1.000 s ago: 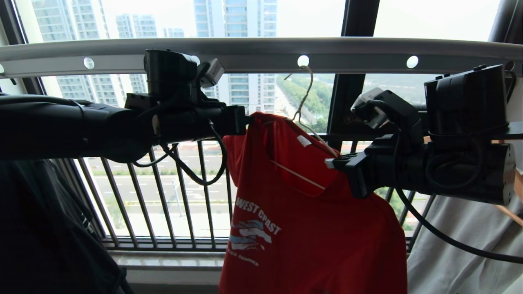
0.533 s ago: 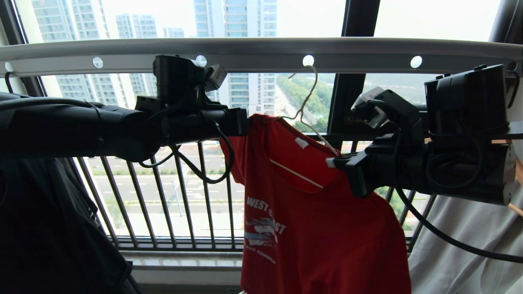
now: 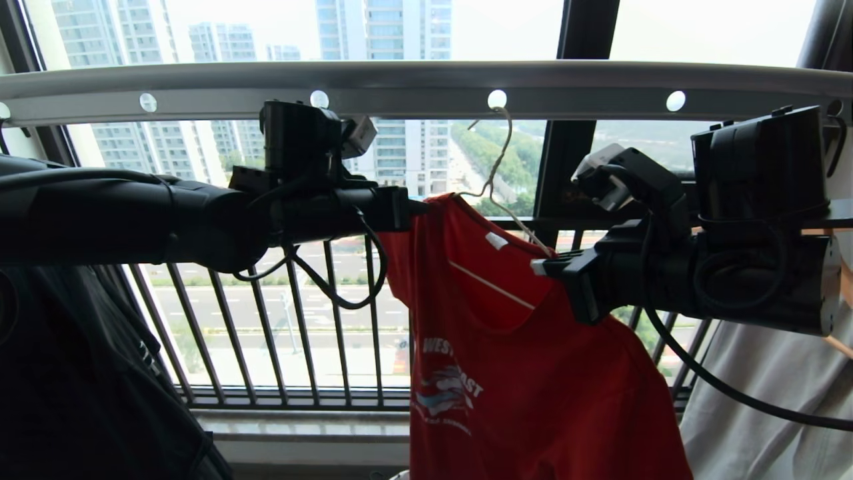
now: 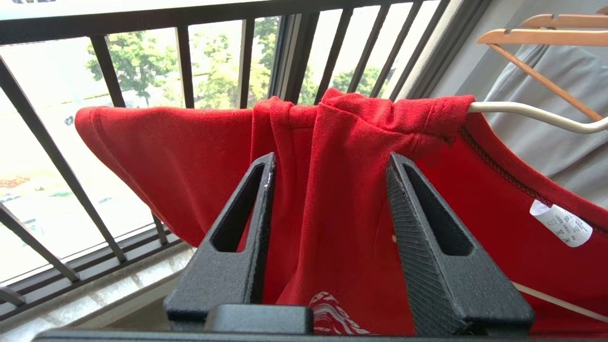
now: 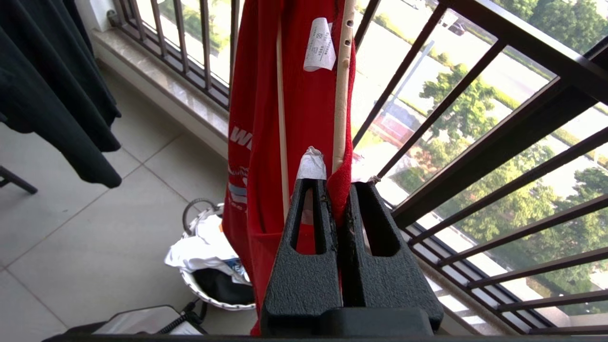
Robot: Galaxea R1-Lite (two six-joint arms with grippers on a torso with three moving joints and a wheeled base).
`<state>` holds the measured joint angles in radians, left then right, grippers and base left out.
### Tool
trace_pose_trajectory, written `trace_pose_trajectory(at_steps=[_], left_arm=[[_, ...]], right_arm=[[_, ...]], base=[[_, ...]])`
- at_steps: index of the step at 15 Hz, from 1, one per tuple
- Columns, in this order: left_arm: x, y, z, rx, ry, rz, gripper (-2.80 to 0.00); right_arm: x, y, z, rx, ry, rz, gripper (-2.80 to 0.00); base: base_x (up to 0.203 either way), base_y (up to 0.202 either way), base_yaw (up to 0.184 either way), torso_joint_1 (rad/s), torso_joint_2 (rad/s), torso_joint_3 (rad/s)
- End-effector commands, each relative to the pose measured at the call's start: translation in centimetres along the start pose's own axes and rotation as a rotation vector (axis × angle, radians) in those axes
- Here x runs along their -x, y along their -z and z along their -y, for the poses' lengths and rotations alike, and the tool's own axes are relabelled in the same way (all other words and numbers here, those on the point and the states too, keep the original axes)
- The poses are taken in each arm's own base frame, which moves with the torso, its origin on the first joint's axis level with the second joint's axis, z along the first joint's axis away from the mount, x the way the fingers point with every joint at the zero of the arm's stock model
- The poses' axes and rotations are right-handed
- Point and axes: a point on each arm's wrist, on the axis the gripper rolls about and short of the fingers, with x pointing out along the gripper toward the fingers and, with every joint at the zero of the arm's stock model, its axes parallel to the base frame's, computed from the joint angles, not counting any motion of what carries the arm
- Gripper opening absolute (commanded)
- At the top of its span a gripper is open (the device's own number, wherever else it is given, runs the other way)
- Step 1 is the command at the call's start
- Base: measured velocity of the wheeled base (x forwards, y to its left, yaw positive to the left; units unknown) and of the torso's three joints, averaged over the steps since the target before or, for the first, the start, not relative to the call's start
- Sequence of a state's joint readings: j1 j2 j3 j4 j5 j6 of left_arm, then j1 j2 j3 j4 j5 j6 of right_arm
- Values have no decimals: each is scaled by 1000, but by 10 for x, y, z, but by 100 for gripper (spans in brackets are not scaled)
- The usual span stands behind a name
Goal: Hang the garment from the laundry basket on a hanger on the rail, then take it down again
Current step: Take the clothes off the clothes rack
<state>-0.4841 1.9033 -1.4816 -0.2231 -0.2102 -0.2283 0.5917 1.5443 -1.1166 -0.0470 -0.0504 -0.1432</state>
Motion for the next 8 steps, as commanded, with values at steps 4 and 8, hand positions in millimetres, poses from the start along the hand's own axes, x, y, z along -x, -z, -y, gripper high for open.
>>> trace_pose_trajectory(at_steps=[4, 8], left_arm=[[40, 7, 14, -2, 16, -22, 0], [79, 13, 25, 0, 29, -25, 0]], right_arm=[[-3, 0, 0, 4, -1, -2, -280], [-4, 0, -1, 11, -2, -1, -280]], base=[[0, 0, 0, 0, 0, 0], [0, 0, 0, 0, 0, 0]])
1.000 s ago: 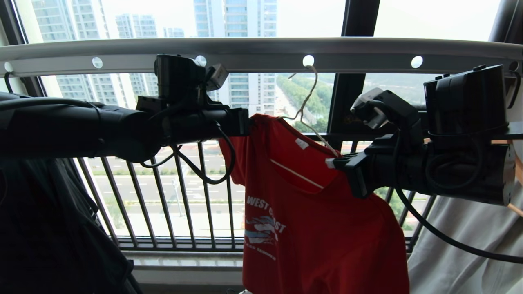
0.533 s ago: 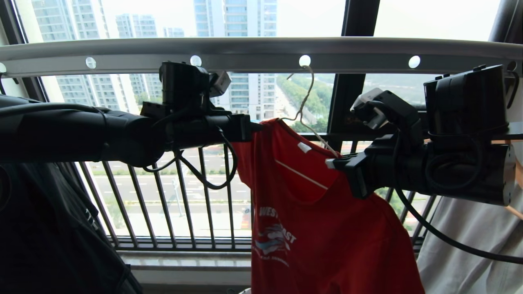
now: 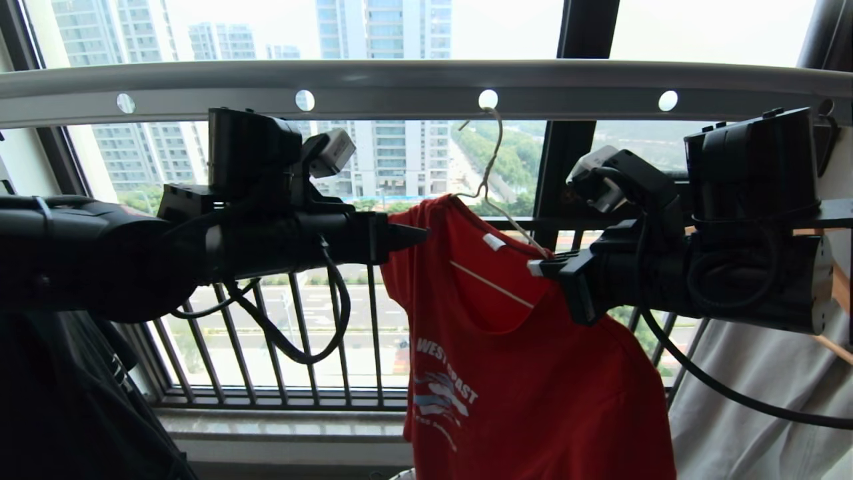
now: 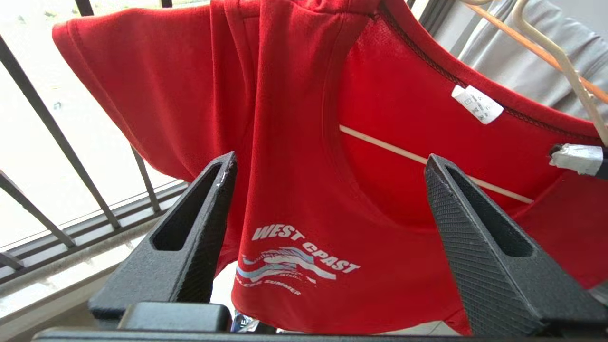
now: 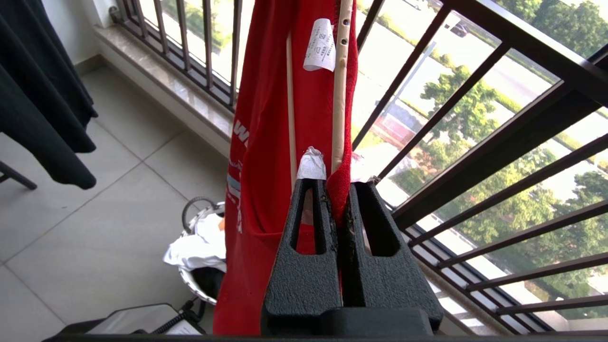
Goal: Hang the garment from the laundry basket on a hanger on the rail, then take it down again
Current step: Take the clothes off the clothes rack
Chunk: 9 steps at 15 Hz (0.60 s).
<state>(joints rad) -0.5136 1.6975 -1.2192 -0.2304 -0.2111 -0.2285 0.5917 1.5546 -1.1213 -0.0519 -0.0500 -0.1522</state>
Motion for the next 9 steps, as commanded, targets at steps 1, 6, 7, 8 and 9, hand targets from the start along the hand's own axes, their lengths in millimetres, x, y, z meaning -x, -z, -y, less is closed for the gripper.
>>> trace_pose_trajectory(at_steps=[1, 6, 7, 8, 9], left_arm=[[26, -1, 7, 6, 11, 23, 0], [24, -2, 6, 38, 8, 28, 0], [25, -3, 7, 39, 9, 31, 0], [25, -3, 7, 41, 10, 31, 0], [23, -3, 6, 54, 11, 38, 0]], right_arm=[[-1, 1, -1, 3, -1, -2, -280], [-3, -1, 0, 18, 0, 1, -280], [-3, 0, 0, 18, 0, -1, -280], [-3, -1, 0, 18, 0, 1, -280], [-2, -1, -1, 19, -1, 1, -280]], base=[[0, 0, 0, 0, 0, 0], [0, 0, 0, 0, 0, 0], [0, 0, 0, 0, 0, 0], [0, 0, 0, 0, 0, 0], [0, 0, 0, 0, 0, 0]])
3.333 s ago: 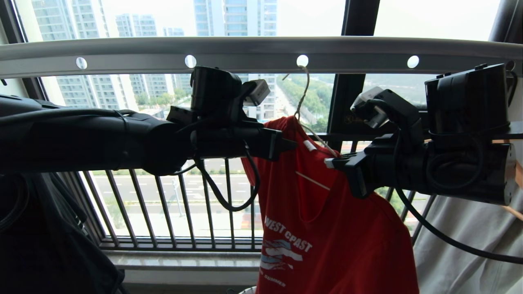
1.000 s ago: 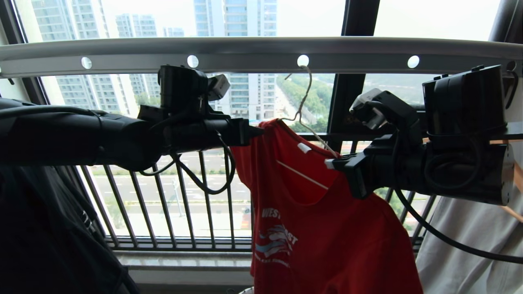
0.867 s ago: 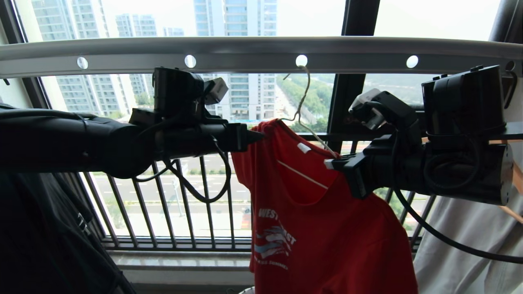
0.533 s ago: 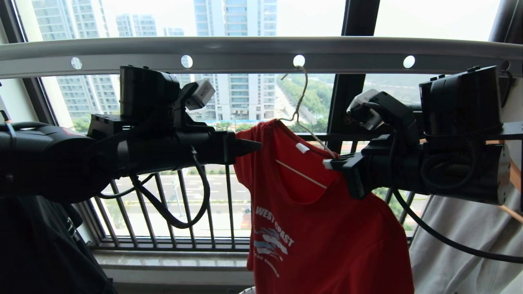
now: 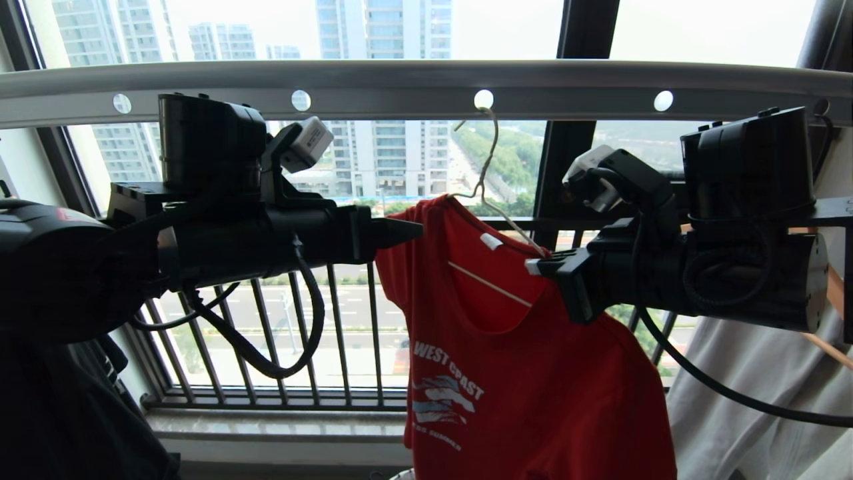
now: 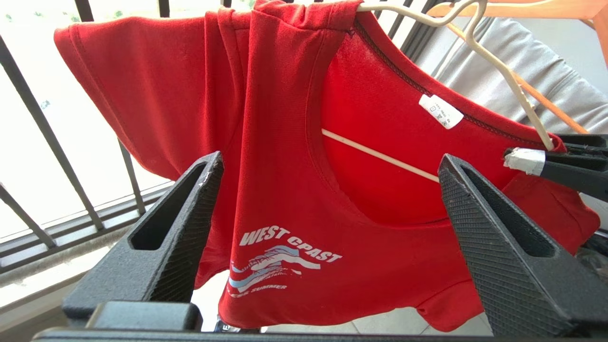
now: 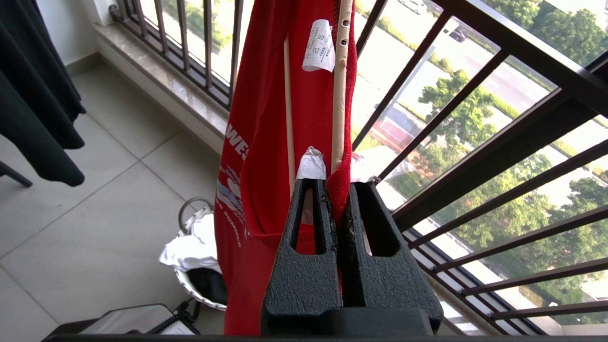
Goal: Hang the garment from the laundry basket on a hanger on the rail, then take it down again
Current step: Take the clothes off the clothes rack
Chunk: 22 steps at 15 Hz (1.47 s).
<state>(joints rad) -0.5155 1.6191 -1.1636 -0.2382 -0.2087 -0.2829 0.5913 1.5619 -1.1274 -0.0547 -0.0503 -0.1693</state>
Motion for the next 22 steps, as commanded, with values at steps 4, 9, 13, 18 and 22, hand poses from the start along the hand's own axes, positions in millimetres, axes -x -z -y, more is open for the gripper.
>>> trace_pose_trajectory(at_steps=[4, 9, 13, 18, 22], left_arm=[[-6, -4, 0, 30, 31, 95, 0], [-23, 8, -9, 36, 1, 49, 0], [-39, 19, -51, 62, -24, 33, 0], [-18, 20, -129, 109, 185, -17, 0], [-42, 36, -189, 104, 343, -30, 0]], right_arm=[[-1, -1, 0, 1, 0, 1, -280], [-1, -1, 0, 1, 0, 1, -280], [0, -1, 0, 1, 0, 2, -280], [0, -1, 0, 4, -1, 4, -280], [0, -1, 0, 6, -32, 8, -280]], base=[[0, 0, 0, 0, 0, 0], [0, 0, 0, 0, 0, 0], [0, 0, 0, 0, 0, 0], [0, 0, 0, 0, 0, 0], [0, 0, 0, 0, 0, 0]])
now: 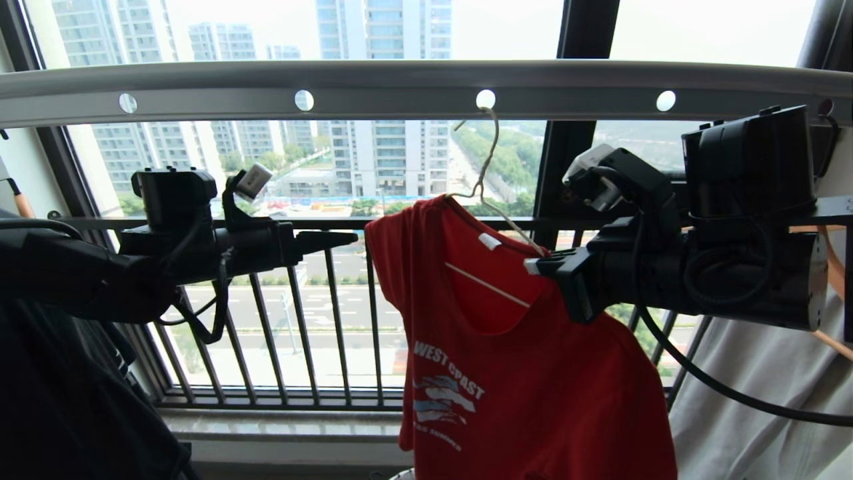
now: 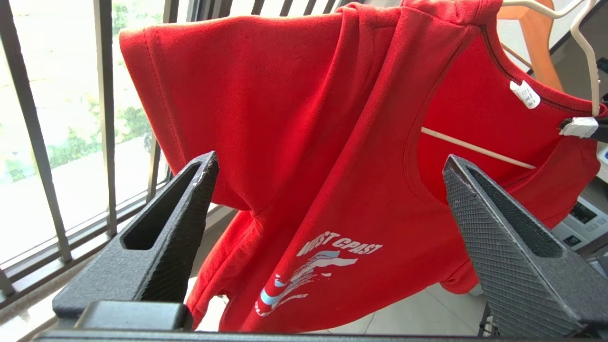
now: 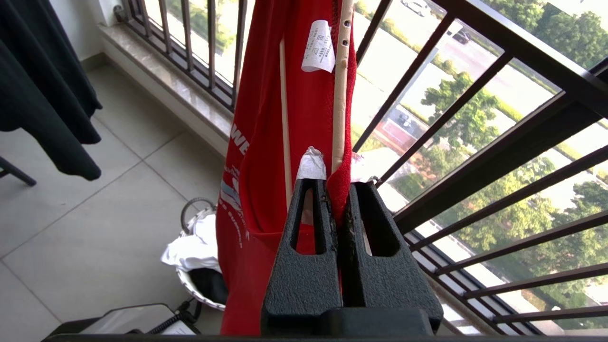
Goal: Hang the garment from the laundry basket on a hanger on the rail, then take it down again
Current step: Take the clothes off the clothes rack
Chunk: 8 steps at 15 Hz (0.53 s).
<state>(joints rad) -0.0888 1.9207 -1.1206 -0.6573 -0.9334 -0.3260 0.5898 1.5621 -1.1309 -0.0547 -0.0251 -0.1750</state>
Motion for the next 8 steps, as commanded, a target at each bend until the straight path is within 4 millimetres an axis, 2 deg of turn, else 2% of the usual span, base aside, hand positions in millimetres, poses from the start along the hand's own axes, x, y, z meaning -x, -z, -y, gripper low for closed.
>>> trace_pose_trajectory(at_steps=[1, 5, 8], left_arm=[[-11, 18, -49, 33, 52, -31, 0], [-35, 25, -101, -10, 141, -29, 0], [-45, 31, -117, -14, 151, -31, 0]], right_arm=[[0, 0, 0, 1, -12, 3, -280], [-3, 0, 0, 1, -14, 0, -280], [-3, -1, 0, 1, -33, 5, -280]], base=[[0, 0, 0, 0, 0, 0], [0, 0, 0, 0, 0, 0], [0, 0, 0, 0, 0, 0]])
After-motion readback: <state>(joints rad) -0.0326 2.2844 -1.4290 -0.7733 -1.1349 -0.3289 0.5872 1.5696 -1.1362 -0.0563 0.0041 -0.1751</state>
